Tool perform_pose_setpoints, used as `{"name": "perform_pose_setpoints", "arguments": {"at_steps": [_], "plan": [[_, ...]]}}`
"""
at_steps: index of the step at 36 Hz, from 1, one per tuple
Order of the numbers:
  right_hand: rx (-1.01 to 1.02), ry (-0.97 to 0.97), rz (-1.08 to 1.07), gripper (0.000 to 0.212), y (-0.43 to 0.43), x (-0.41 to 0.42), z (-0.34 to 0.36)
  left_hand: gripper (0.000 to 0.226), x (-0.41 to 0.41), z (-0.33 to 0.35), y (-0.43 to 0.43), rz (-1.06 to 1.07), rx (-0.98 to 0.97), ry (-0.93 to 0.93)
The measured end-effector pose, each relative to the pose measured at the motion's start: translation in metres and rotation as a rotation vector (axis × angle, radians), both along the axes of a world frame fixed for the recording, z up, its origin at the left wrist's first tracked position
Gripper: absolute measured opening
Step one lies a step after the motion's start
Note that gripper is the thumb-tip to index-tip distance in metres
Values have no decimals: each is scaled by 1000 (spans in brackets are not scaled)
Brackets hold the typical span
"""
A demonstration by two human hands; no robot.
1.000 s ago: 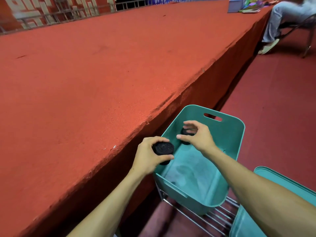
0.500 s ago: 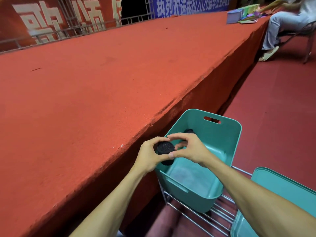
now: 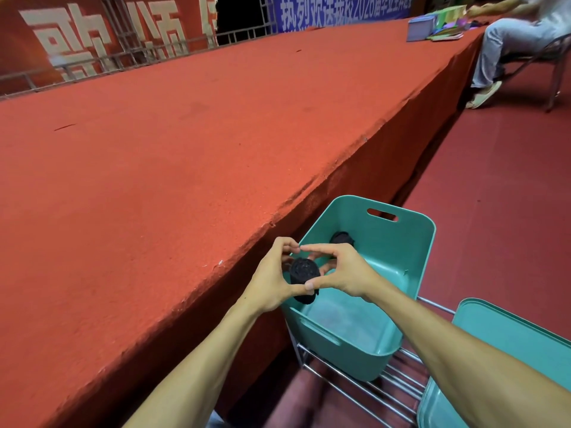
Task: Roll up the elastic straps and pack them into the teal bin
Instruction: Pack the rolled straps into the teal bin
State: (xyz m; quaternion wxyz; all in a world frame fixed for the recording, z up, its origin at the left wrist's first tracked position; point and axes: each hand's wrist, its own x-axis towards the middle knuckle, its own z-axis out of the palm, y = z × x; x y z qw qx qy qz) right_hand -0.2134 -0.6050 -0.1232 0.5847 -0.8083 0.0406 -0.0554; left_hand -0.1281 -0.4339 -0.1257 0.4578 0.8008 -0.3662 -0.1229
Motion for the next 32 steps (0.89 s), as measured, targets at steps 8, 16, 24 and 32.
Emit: {"name": "perform_pose_setpoints", "arguments": {"at_steps": [8, 16, 24, 32], "plan": [[-43, 31, -4, 55, 2, 0, -1, 76, 1, -1, 1, -20, 2, 4], [-83, 38, -25, 52, 1, 4, -4, 65, 2, -5, 3, -16, -23, -31], [-95, 49, -47, 44, 0, 6, -3, 62, 5, -10, 4, -1, -30, -130], [-217, 125, -188, 45, -26, 0, -12, 75, 12, -22, 24, 31, 78, -201]]}}
